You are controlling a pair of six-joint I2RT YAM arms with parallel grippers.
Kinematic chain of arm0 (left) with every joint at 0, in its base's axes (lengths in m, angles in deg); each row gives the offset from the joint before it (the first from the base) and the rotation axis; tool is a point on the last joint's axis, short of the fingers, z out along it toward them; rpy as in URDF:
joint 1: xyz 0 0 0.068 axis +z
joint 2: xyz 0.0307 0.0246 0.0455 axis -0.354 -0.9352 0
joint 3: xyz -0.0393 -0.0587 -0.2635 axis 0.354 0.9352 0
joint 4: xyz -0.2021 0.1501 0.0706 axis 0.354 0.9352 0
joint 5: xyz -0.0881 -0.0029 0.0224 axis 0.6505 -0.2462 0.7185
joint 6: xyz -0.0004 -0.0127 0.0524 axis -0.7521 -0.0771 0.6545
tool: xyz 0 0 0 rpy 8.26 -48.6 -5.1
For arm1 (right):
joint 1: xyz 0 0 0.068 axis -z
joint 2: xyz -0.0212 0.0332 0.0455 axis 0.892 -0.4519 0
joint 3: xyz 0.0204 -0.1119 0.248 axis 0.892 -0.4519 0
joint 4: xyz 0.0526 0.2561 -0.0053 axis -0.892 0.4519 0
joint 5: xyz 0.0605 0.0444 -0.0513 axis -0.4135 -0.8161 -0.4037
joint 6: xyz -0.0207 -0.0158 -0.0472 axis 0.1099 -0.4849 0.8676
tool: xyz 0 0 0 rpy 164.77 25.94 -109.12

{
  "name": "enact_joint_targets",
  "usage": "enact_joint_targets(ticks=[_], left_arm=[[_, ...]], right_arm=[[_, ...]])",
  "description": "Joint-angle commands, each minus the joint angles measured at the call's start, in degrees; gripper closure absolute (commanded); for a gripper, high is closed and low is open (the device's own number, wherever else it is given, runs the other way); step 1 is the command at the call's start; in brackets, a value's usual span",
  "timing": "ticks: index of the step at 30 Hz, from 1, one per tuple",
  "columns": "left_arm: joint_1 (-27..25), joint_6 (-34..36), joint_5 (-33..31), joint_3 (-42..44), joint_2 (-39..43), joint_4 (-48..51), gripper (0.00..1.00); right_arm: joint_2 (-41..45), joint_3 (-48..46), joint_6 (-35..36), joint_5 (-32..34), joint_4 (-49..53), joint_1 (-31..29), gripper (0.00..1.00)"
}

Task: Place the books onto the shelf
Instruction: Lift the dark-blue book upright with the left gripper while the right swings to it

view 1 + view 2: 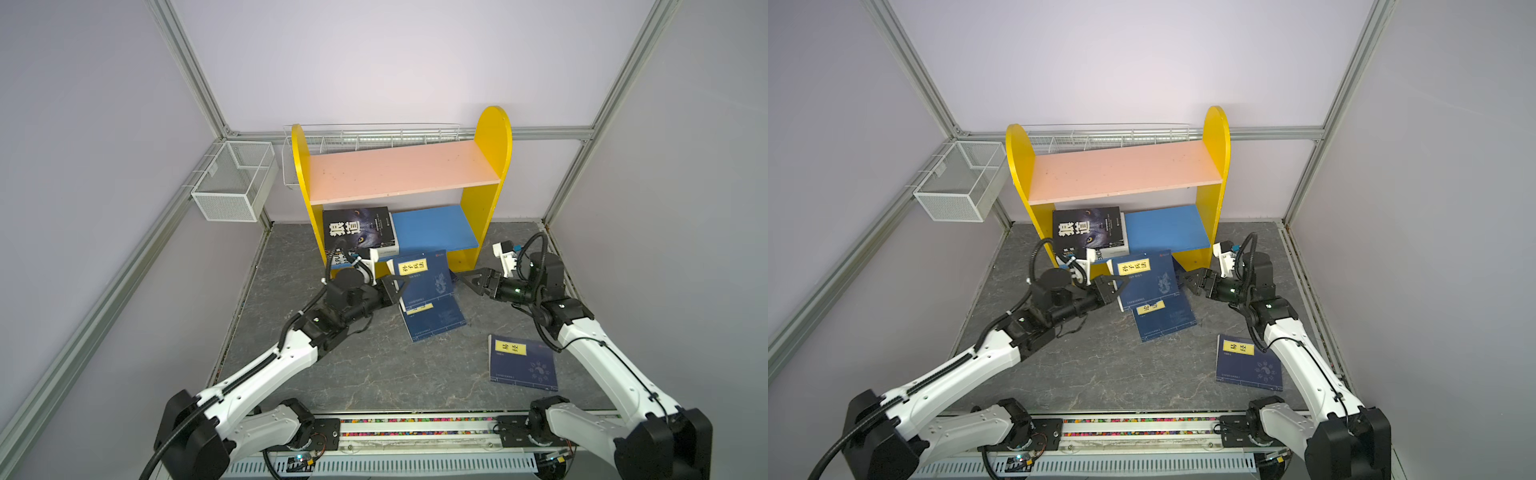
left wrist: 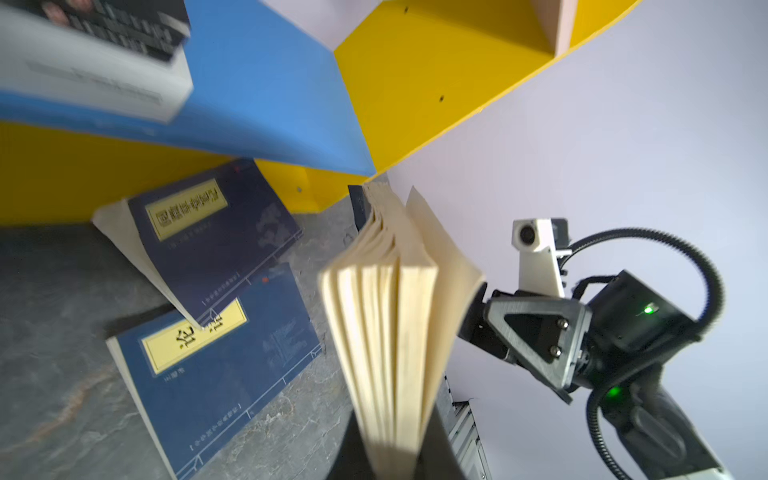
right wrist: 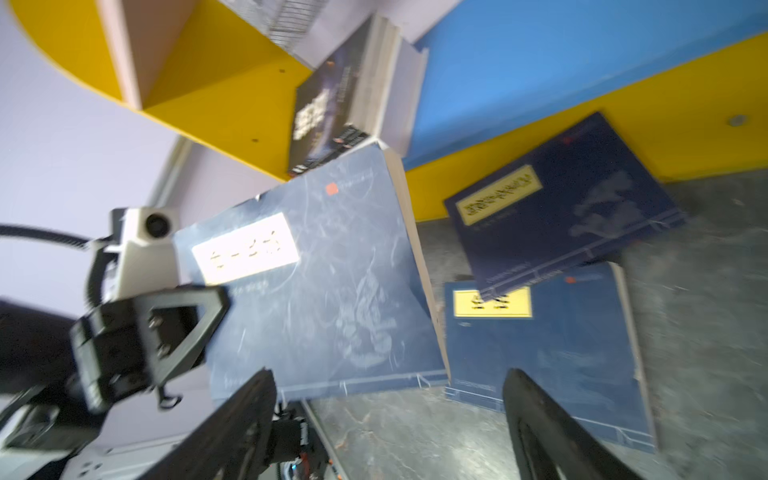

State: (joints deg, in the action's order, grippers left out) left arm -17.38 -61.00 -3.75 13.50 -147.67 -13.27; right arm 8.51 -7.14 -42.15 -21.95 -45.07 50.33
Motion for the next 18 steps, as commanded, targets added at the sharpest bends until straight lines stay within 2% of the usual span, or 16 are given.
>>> enact_joint_targets(ticks=[1, 4, 6, 13, 17, 18], left_arm=[[5.0, 2.7, 16.0, -5.3, 4.2, 5.2, 1.00], [9.2, 0.1, 21.0, -6.5, 6.3, 4.6, 1.00], [10.5, -1.7, 24.1, -6.5, 7.2, 2.0, 1.00], [10.9, -5.0, 30.0, -6.0, 7.1, -4.0, 1.00], [10.9, -6.8, 31.6, -5.3, 6.3, -7.6, 1.00], [10.9, -7.0, 32.0, -5.3, 6.1, -8.4, 1.00]], right_arm=[[3.2, -2.2, -2.0, -8.2, -5.4, -2.1, 0.12], [4.3, -2.0, -2.8, -8.5, -5.1, -4.7, 0.12], [4.4, -2.4, -5.0, -9.4, -8.5, -6.1, 0.12], [1.5, -0.4, -10.9, -12.4, -18.3, -8.2, 0.10], [-0.4, -0.4, -13.2, -12.9, -23.5, -10.3, 0.02], [-0.6, -0.3, -13.2, -12.5, -23.7, -10.9, 0.07]])
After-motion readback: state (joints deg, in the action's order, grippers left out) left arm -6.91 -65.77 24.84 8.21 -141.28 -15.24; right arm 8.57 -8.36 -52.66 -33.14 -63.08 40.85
